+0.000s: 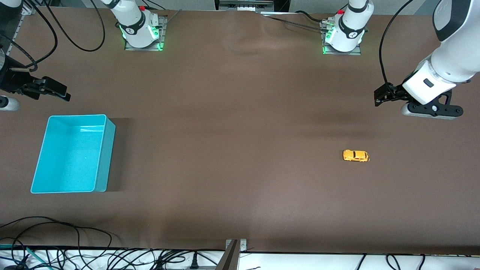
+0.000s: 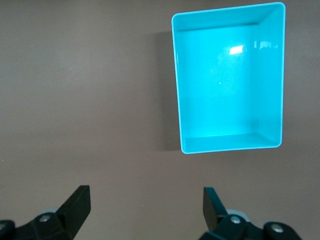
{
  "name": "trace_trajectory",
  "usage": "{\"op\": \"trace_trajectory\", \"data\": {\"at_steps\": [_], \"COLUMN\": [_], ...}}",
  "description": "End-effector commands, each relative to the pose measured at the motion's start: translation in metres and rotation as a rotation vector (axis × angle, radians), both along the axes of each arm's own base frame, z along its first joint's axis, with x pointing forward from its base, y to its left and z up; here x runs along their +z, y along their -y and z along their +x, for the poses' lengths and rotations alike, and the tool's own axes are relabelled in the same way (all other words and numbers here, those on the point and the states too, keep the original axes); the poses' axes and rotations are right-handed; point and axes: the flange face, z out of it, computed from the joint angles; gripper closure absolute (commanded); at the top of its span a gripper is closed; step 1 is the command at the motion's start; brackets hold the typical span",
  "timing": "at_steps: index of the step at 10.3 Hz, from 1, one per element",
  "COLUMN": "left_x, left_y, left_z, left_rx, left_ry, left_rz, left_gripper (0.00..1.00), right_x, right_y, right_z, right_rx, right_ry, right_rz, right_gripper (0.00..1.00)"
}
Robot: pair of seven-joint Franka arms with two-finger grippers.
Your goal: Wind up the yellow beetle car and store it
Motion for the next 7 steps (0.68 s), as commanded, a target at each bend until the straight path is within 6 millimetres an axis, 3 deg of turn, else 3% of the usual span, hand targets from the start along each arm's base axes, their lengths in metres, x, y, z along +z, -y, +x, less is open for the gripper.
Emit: {"op": "trace_trajectory", "data": {"at_steps": [1, 7], "left_x": [0.0026, 0.0010], "left_y": [0.0001, 0.0008], "left_z": [0.0014, 0.0015], "left_rx": [-0.020, -0.032], "left_ry": [-0.002, -0.005], "left_rz": [0.012, 0.013], "left_gripper": [0.00, 0.00], "right_x": [0.0020, 0.0032], "right_y": [0.0012, 0.0049], "right_z": [-0.0007, 0.0001], "right_rx": [-0.004, 0.025], "right_ry": [0.002, 0.012], "right_rz": [0.019, 0.026], "right_gripper": [0.00, 0.00]}}
